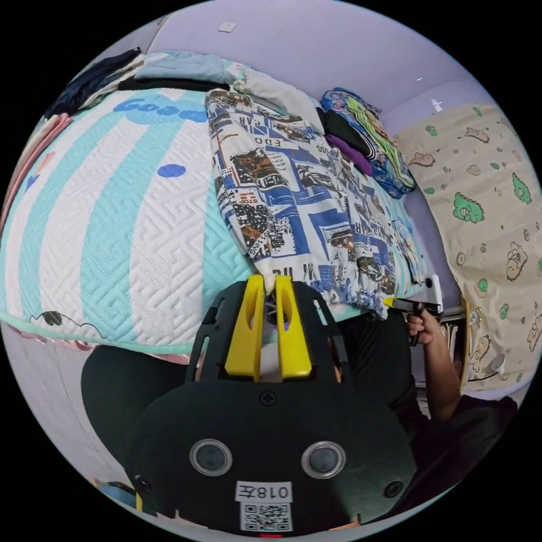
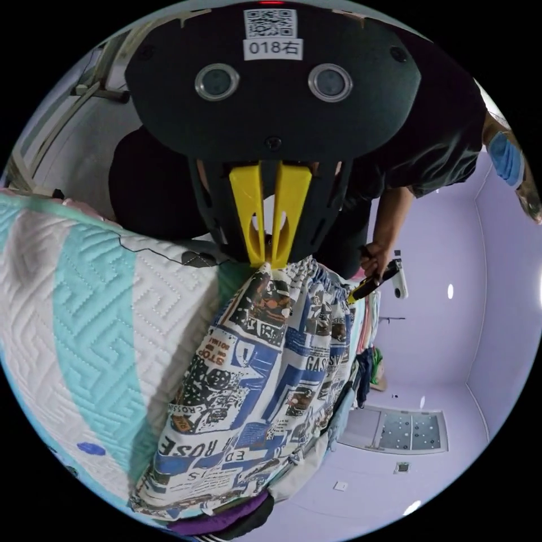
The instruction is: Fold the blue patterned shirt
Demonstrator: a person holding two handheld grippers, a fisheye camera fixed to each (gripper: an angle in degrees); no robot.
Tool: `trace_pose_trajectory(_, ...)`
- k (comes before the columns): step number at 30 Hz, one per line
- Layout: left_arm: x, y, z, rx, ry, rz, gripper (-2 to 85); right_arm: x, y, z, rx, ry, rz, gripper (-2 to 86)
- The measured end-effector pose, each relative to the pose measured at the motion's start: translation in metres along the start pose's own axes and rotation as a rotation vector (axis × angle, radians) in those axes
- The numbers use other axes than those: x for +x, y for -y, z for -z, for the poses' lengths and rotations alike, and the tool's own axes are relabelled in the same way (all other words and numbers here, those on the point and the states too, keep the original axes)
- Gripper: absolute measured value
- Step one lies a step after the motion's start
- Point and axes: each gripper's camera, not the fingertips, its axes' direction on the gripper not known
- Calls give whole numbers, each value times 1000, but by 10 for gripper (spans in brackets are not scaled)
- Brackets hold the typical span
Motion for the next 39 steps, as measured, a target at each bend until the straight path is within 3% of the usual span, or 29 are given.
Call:
trace_pose_trajectory(4,18,-22,8,2,48,-21,3,-11,-14,16,64,-3,31,5)
trace_pose_trajectory(8,31,-46,-10,-4,65,-7,55,1,-14,4,44,-4,-28,2)
trace_pose_trajectory(11,50,-75,11,158,138,-9,107,2,-18,8,75,30,-33,1)
trace_pose_trajectory(14,123,-111,38,380,247,-341,112,1,-24,17,126,110,-28,1)
trace_pose_trajectory(19,282,-160,-12,296,247,-1039,127,0,-29,28,217,279,-41,0)
trace_pose_trajectory(21,349,-195,-58,267,329,-1320,139,0,-31,28,238,327,-58,-1)
trace_pose_trajectory(23,386,-213,-87,258,352,-1431,154,1,-33,28,253,368,-80,-1)
trace_pose_trajectory(31,458,-227,-170,191,507,-1385,154,-14,-42,21,295,475,-109,-2)
trace_pose_trajectory(33,465,-229,-182,204,559,-1339,96,-19,-42,19,295,453,-105,1)
trace_pose_trajectory(39,463,-228,-184,205,460,-1257,34,-43,-38,23,303,351,11,41)
